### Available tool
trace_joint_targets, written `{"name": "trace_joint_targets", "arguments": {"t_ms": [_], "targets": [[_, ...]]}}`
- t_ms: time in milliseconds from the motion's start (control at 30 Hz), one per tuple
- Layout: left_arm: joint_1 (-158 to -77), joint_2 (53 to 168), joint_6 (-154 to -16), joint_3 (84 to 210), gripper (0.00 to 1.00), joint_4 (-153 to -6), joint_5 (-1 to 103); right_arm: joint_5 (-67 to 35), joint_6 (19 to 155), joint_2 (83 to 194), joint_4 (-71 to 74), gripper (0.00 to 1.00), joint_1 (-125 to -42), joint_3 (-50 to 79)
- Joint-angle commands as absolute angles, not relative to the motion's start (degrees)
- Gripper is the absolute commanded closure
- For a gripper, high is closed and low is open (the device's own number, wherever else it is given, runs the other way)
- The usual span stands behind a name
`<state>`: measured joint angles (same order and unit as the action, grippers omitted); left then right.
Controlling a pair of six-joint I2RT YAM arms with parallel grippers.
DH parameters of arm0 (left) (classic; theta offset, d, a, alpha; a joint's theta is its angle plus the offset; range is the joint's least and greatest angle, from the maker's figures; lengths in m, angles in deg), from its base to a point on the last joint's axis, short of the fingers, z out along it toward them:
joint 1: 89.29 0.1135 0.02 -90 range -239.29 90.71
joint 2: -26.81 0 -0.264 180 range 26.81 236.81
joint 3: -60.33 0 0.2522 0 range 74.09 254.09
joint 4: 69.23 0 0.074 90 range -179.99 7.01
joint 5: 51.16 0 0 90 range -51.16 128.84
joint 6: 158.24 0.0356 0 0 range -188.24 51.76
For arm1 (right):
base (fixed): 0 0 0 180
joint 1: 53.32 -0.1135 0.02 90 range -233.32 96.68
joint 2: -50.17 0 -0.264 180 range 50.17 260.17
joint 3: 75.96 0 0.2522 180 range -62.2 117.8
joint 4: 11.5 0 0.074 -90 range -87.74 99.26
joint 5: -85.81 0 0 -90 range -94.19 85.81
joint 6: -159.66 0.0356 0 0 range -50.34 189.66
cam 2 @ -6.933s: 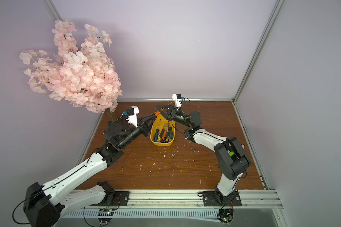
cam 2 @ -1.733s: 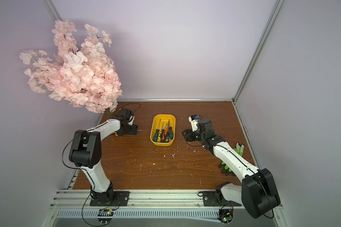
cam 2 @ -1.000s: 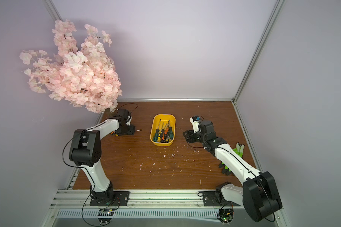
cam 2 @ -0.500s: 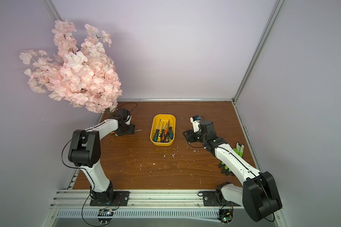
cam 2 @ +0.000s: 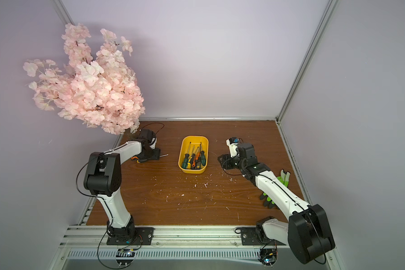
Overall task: Put the screwdriver on the desktop into the storage box
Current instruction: Pick up the screwdriver from the center of the board.
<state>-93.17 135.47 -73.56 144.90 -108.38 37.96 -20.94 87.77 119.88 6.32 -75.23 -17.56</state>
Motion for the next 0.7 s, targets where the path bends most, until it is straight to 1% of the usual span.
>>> {"name": "trace_joint_targets", "arguments": {"t_ms": [0, 233, 267, 433, 667], "targets": [[-92.4, 133.9, -74.0, 142.4, 0.38, -110.4, 39.6, -21.7, 88.4, 118.6, 4.7, 0.43, -74.9, -17.6], [-92.4, 129.2, -75.9, 136.5, 0.45, -110.4, 41.3, -22.1, 89.3, 120.1, 2.8, 0.43, -74.8, -17.8], [-92.4, 128.6, -76.1, 135.8, 0.45, -110.4, 41.5, -23.8, 89.4, 120.3, 2.5, 0.43, -74.7, -17.8], [-93.1, 124.5, -77.6, 132.1, 0.43, -110.4, 42.3, -24.2, 89.5, 121.2, 1.6, 0.43, -74.7, -17.5], [-95.5, 119.2, -80.2, 125.9, 0.45, -111.2, 41.4, -25.0, 90.2, 122.5, 0.8, 0.43, -74.7, -17.0]]}}
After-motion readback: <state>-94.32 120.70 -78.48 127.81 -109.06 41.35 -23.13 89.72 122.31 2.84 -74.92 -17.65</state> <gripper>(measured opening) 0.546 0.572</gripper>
